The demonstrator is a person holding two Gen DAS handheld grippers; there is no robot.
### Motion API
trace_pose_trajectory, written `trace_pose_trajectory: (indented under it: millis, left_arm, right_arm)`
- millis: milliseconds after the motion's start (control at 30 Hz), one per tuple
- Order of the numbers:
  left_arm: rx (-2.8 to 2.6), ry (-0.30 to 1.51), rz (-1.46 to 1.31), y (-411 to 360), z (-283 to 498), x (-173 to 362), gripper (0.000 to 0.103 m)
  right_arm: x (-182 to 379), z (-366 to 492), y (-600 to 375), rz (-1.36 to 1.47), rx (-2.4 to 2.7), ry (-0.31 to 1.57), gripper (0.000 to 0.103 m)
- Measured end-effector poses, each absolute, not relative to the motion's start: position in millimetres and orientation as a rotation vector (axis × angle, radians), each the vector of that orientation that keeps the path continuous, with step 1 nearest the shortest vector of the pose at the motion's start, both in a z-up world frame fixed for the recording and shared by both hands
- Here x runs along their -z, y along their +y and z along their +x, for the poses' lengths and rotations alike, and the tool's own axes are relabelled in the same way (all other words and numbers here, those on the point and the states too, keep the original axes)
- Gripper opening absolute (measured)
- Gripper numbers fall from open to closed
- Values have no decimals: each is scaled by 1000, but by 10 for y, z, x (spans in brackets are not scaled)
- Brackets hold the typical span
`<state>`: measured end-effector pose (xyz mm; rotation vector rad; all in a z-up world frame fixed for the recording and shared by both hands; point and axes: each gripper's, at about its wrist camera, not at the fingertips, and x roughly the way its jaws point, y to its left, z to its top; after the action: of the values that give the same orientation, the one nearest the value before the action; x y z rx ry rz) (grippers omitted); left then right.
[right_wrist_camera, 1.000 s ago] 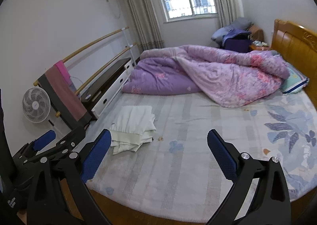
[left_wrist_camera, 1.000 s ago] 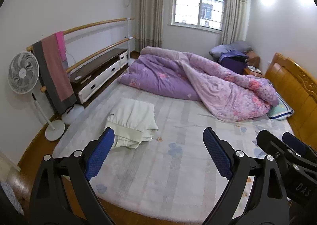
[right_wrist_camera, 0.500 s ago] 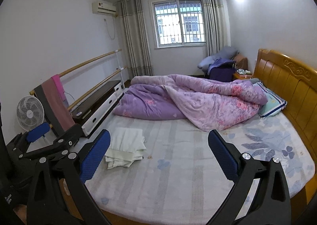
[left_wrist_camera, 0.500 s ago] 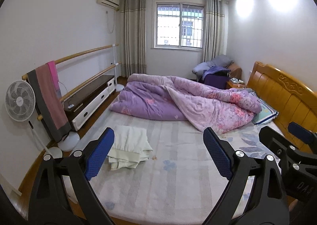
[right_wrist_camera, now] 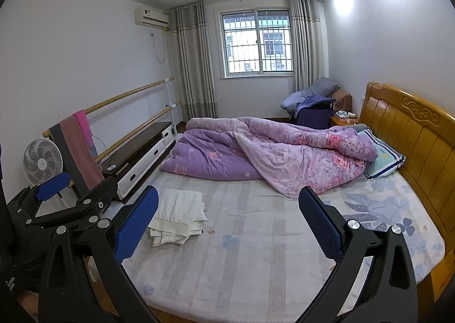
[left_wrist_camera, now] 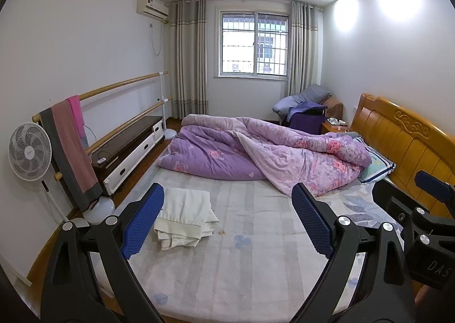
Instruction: Fold large clothes
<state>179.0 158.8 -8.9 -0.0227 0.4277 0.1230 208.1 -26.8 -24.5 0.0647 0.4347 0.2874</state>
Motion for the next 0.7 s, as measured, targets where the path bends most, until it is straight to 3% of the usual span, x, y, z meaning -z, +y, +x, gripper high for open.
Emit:
trace_pose_trajectory:
  millis: [700]
  left_arm:
    - [-147, 437, -27, 1582, 1871, 110, 92]
  right_arm:
    - [254, 2144, -295, 67, -299, 440, 95]
